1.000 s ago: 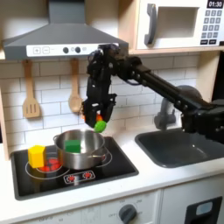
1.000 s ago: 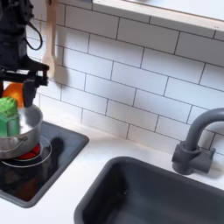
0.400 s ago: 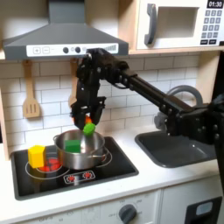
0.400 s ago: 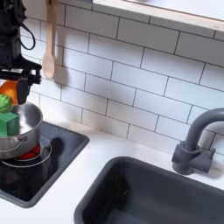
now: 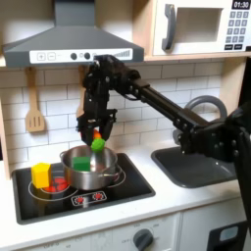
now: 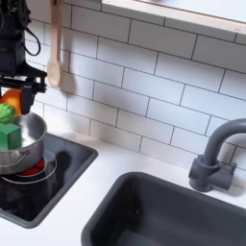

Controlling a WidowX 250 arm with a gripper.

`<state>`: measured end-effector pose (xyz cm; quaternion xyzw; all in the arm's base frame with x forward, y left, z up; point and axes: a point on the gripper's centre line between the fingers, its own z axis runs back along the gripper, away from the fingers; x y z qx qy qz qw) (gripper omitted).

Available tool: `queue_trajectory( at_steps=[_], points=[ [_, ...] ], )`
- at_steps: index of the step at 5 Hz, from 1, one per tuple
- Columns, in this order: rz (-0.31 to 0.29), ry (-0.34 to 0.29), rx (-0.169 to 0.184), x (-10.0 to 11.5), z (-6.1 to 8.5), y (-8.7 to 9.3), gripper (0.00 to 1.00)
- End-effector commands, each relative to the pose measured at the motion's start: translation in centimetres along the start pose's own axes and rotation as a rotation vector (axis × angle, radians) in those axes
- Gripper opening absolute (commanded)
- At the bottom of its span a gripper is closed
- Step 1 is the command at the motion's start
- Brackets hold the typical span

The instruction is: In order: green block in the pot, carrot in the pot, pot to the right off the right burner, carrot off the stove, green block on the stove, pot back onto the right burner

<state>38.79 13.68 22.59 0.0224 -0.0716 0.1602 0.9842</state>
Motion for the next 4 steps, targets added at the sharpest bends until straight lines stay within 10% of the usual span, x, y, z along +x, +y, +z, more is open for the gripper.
queue_trajectory(
  at_steps=[1, 4],
  points=[
    [0.009, 0.001, -0.001, -0.3, 0.3, 0.8, 1.0],
    [0.059, 0.025, 0.006, -0.5, -0.2, 2.1, 1.0]
  ],
)
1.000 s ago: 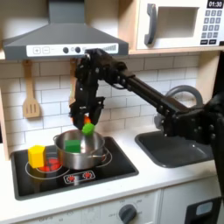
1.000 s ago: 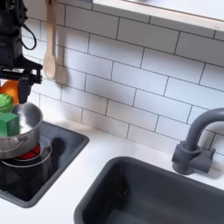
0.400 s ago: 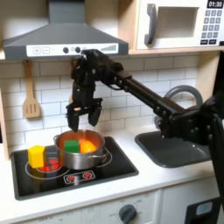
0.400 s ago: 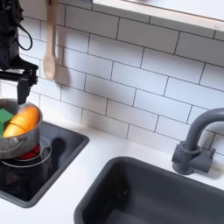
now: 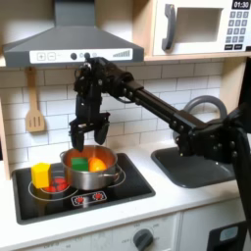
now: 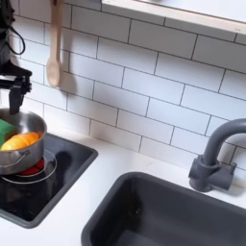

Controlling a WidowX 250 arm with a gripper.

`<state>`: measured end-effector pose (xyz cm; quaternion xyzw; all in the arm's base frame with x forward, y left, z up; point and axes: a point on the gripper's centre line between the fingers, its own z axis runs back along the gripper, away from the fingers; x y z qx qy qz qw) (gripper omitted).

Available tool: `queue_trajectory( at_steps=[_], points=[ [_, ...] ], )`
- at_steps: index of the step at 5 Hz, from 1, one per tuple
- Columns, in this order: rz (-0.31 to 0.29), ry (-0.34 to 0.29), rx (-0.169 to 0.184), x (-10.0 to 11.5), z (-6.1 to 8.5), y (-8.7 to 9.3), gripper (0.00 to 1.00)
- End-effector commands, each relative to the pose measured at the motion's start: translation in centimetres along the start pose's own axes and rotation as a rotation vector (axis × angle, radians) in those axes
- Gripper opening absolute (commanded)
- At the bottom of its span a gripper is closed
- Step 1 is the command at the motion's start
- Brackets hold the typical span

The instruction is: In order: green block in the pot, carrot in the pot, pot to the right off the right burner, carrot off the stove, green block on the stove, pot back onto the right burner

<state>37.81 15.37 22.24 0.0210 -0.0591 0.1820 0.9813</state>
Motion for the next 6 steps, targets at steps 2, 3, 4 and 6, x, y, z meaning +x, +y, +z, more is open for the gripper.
queue_trajectory(
  at_steps=[2, 3, 4, 6],
  points=[
    [0.04, 0.002, -0.001, 0.1, 0.1, 0.2, 1.0],
    [0.053, -0.004, 0.005, 0.0, 0.3, 0.1, 1.0],
    [0.049, 0.002, 0.004, -0.2, 0.0, -0.2, 1.0],
    [0.009, 0.029, 0.025, -0.9, -1.2, -0.2, 1.0]
  ],
)
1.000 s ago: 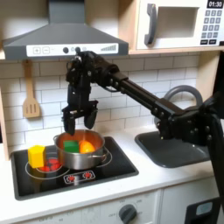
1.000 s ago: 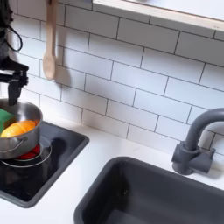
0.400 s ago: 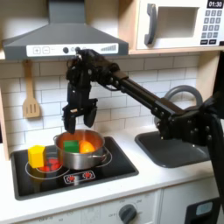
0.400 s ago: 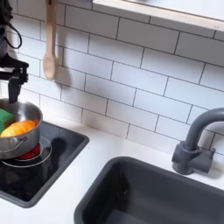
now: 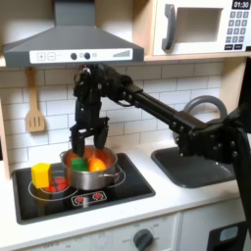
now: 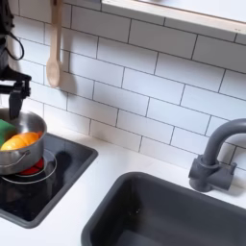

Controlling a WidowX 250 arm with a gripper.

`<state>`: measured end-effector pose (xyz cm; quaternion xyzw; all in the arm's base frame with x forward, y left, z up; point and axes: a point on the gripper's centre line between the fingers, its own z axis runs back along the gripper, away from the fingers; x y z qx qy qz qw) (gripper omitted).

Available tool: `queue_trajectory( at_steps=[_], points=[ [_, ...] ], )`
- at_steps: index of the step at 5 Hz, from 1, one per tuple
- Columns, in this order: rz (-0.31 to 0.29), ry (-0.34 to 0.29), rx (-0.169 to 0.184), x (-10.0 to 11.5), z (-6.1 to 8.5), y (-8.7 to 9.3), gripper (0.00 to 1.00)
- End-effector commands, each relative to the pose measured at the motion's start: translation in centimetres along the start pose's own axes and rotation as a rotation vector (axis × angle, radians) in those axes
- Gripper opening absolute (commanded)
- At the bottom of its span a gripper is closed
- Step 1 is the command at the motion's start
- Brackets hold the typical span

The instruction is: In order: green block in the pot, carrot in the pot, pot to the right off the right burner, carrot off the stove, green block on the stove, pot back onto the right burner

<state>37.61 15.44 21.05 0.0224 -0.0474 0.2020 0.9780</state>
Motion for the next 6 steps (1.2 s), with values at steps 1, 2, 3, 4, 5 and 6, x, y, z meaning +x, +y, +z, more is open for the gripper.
queue_trajectory(
  at_steps=[1, 2, 3, 4, 5, 6],
  points=[
    [-0.009, -0.018, 0.015, -1.3, 0.8, 0.0, 1.0],
    [0.019, -0.013, 0.019, -1.4, 0.6, -0.1, 1.0],
    [0.02, -0.012, 0.01, -1.2, 0.3, -0.4, 1.0],
    [0.009, -0.02, 0.014, -1.4, 0.3, -1.0, 1.0],
    [0.033, 0.006, 0.014, -1.5, -0.6, -1.1, 1.0],
    [0.026, -0.003, 0.011, -1.3, -0.5, -1.2, 1.0]
  ],
)
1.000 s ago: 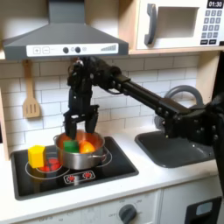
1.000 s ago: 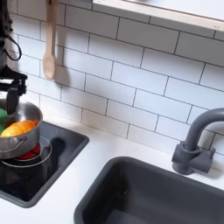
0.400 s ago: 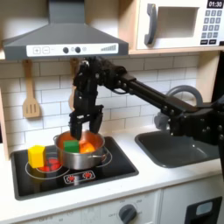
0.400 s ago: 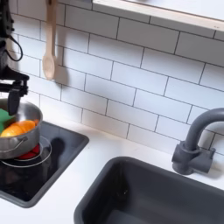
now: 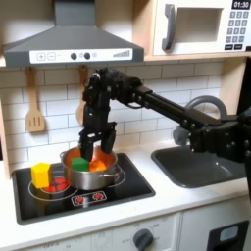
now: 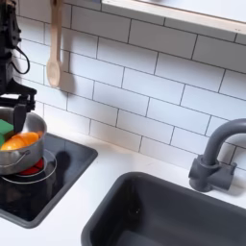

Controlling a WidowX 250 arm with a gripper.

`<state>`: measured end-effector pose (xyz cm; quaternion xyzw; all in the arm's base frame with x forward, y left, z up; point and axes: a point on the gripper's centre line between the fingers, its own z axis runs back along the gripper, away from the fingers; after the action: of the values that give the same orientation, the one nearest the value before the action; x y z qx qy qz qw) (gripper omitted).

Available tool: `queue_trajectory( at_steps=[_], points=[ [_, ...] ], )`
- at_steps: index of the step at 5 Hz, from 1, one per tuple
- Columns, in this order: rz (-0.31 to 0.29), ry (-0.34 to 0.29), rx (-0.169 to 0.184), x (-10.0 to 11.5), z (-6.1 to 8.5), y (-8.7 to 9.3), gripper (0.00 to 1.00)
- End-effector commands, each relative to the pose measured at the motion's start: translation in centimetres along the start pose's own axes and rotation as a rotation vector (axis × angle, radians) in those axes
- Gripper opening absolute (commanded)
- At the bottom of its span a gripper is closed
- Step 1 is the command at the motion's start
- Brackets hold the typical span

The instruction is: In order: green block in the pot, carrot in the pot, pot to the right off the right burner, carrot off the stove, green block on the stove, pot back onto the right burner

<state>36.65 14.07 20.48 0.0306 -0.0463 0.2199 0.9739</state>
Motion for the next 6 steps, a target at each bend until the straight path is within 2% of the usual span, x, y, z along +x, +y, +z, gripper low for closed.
queue_trajectory(
  at_steps=[1, 5, 6],
  points=[
    [-0.03, 0.008, -0.007, -0.1, -0.23, -0.43, 1.0],
    [-0.037, -0.002, -0.004, -0.01, -0.03, -0.75, 1.0],
    [-0.063, 0.002, 0.021, -0.22, -0.91, -1.15, 1.0]
  ],
)
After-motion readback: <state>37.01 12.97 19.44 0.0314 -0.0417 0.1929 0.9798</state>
